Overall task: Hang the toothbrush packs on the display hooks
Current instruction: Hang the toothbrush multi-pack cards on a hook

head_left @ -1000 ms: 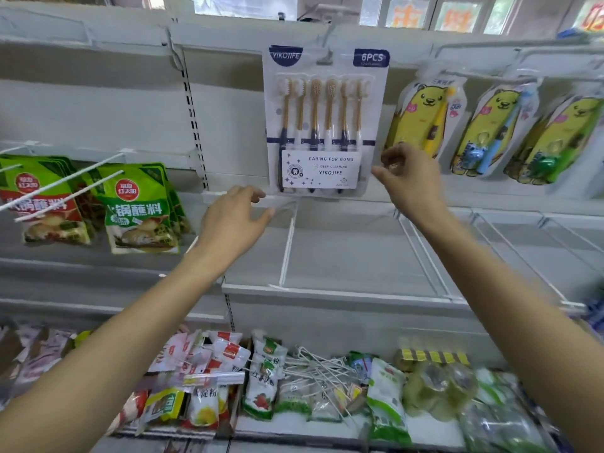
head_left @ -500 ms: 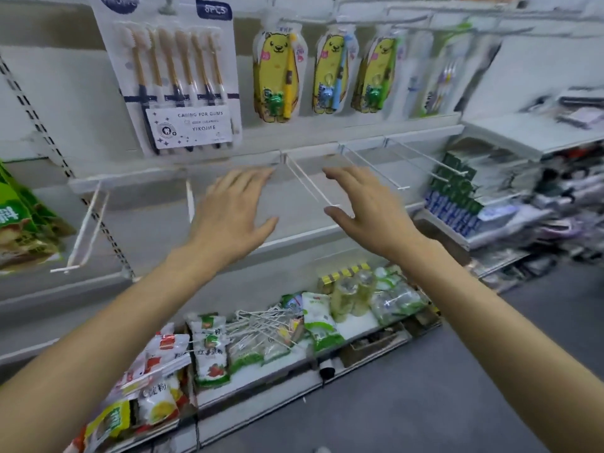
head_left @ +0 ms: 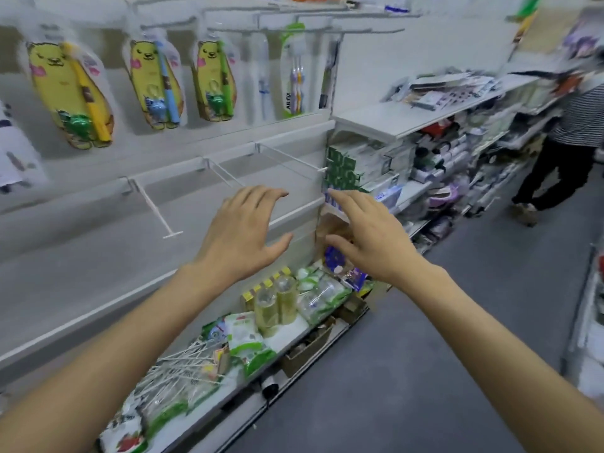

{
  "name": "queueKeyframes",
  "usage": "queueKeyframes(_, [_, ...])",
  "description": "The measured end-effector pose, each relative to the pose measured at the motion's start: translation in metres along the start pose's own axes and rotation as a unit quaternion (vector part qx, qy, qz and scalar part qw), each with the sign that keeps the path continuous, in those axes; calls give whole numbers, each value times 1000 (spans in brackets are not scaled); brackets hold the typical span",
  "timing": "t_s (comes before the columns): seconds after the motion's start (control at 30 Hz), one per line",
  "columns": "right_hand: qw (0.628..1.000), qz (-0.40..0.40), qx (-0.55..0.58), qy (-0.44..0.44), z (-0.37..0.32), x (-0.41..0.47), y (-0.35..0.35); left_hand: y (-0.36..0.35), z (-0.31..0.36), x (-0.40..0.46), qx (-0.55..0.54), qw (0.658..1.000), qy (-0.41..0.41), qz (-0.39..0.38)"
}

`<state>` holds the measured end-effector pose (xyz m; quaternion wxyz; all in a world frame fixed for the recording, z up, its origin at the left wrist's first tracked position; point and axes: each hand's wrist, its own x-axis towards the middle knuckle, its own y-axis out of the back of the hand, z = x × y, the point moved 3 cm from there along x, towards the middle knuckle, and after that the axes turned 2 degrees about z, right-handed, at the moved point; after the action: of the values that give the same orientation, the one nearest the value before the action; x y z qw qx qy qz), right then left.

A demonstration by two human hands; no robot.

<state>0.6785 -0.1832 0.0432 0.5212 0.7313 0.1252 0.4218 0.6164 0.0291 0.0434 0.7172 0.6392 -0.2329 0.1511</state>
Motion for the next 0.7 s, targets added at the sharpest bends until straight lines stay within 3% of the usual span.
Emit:
queueKeyframes(0.33, [998,-23,-11,-55,220,-26,29,-116,144,149,-35,999,-28,-25])
queueKeyframes(0.7, [996,-25,-6,-81,383,0,31,-213,211,280,-52,997,-45,-25])
